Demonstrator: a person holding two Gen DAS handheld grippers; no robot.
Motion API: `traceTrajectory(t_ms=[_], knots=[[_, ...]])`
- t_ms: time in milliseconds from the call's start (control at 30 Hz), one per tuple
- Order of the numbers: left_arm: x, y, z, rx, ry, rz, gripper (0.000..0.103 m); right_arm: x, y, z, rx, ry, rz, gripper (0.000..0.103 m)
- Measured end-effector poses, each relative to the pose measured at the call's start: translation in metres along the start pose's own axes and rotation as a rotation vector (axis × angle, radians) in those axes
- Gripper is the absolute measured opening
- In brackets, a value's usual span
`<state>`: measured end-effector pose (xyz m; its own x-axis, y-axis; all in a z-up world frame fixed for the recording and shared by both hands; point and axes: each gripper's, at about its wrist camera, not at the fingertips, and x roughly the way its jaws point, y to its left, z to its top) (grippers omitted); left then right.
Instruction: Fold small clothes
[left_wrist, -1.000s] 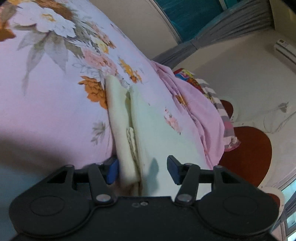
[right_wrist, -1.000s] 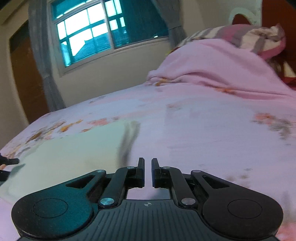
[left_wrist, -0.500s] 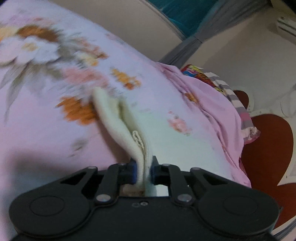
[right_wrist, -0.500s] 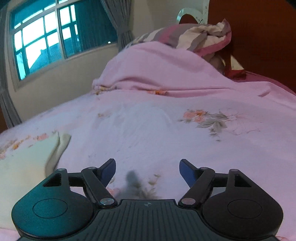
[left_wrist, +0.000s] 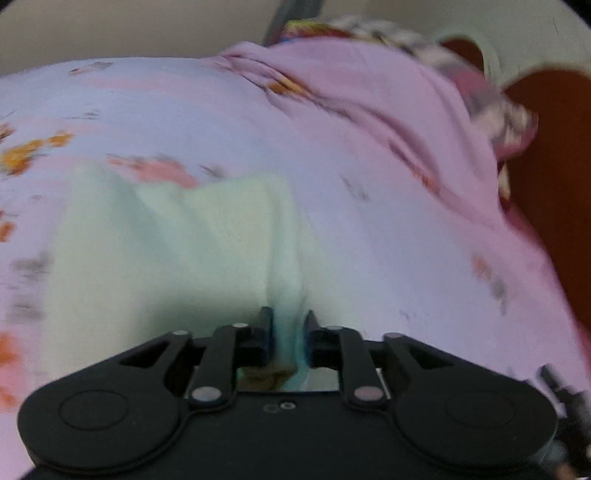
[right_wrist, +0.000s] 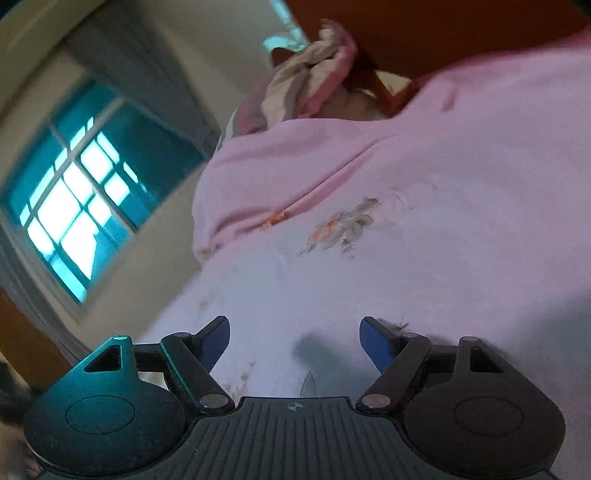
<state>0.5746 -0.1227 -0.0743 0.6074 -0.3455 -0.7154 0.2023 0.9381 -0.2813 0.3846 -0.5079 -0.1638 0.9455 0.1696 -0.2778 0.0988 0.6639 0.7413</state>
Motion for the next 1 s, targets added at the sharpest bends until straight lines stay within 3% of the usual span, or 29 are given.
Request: traceTrajectory(t_ms=[33,67,133,233,367,433,567,700,867,1000], knots=[[0.003,-0.011,-0.002,-0.003,-0.005,-0.002,0.054,-0.002,-0.002,0.001,0.012,-0.005,0.011,0.077],[-0.003,-0.022,-0.002,0.014,-0.019,-0.034,0.065,-0.003,-0.004,0.001,0.022,-0.012,0.023,0.077],[-0.026,-0.032,-0.002,0.053,-0.068,-0.131,0.064,-0.004,-0.005,0.002,0.029,-0.016,0.033,0.077],[-0.066,-0.011,-0.006,0.009,-0.125,-0.161,0.064,-0.006,-0.003,0.003,0.027,-0.015,0.034,0.077],[-0.114,0.049,-0.041,-0.031,-0.169,-0.039,0.064,-0.006,0.001,0.0,0.002,-0.005,0.008,0.077],[-0.14,0.085,-0.075,-0.074,-0.197,0.047,0.064,-0.005,0.004,-0.001,-0.019,0.003,-0.01,0.077],[-0.173,0.129,-0.14,-0.111,-0.204,0.145,0.064,-0.002,0.024,-0.002,-0.092,0.055,-0.055,0.077],[-0.174,0.126,-0.174,-0.09,-0.211,0.149,0.064,-0.018,0.076,-0.034,-0.183,0.126,0.053,0.077],[-0.151,0.093,-0.168,-0.044,-0.224,0.133,0.064,-0.016,0.138,-0.082,-0.195,0.247,0.152,0.077],[-0.14,0.087,-0.168,-0.005,-0.212,0.164,0.064,-0.001,0.175,-0.114,-0.197,0.339,0.212,0.077]])
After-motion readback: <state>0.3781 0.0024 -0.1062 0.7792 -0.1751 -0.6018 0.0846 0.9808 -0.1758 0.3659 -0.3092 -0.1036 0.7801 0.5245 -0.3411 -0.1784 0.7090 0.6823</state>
